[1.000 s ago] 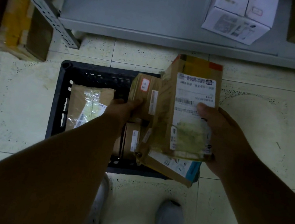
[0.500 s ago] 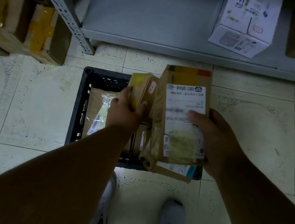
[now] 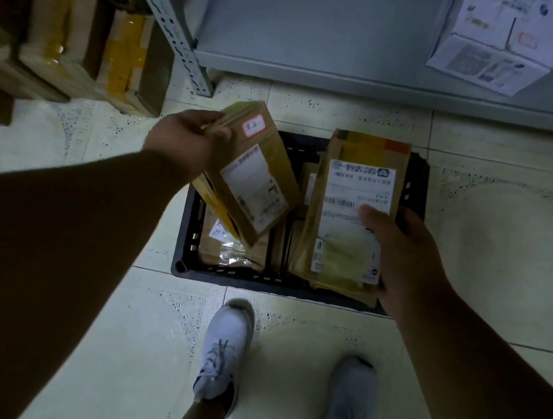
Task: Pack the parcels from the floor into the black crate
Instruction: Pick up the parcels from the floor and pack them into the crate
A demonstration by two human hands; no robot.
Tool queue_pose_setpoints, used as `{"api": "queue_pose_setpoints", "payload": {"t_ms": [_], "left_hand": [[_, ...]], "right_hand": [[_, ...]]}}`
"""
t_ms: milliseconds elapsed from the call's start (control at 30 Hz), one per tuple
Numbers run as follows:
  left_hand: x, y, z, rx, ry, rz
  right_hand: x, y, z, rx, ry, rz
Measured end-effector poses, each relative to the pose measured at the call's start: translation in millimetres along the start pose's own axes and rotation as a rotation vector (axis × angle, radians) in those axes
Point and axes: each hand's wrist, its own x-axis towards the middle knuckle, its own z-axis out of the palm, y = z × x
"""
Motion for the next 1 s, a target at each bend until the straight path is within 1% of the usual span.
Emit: {"api": "queue_pose_setpoints", "payload": {"t_ms": [133, 233, 300, 367, 400, 433, 467, 500, 533, 567, 600, 667, 700, 767, 867, 1000], "left_hand": [[15, 6, 2, 0.188, -0.157, 0.018], [18, 5, 10, 0.443, -0.307, 0.04], [22, -2, 13, 0.512, -0.303, 0.03], [26, -13, 18, 0.542, -0.234, 0.03], [26, -21, 22, 0.643, -0.187, 0.085], [22, -29, 29, 0.793, -0.135, 0.179], [13, -36, 37, 0.934, -0.085, 0.309], [1, -42, 46, 1.014, -0.053, 0.438], [-12, -46, 56, 1.039, -0.06, 0.537], [-25, -51, 68, 1.063, -0.105, 0.614], [-36, -57, 79, 1.093, -0.189, 0.662], [-51, -67, 94, 1.129, -0.351, 0.659], [-54, -71, 97, 1.131, -0.378, 0.648], [-51, -79, 96, 1.143, -0.362, 0.604], [-41, -81, 82, 1.173, -0.282, 0.515], [-39, -77, 77, 1.188, -0.257, 0.426]], "right_hand": [[9, 10, 20, -0.063, 0.008, -0.026], [15, 18, 28, -0.056, 0.019, -0.036], [19, 22, 30, -0.047, 0.023, -0.034], [21, 24, 31, -0.047, 0.026, -0.023], [22, 25, 31, -0.049, 0.04, -0.016], [23, 25, 31, -0.053, 0.053, -0.01], [25, 25, 31, -0.055, 0.063, -0.008], [26, 24, 31, -0.057, 0.07, -0.01], [28, 24, 30, -0.056, 0.08, -0.011], [29, 24, 28, -0.056, 0.091, -0.012], [30, 24, 26, -0.059, 0.102, -0.013], [30, 25, 23, -0.089, 0.115, -0.012], [30, 26, 21, -0.108, 0.111, -0.013], [30, 25, 19, -0.121, 0.104, -0.006], [32, 21, 15, -0.114, 0.102, 0.005], [32, 19, 15, -0.112, 0.108, 0.0]]}}
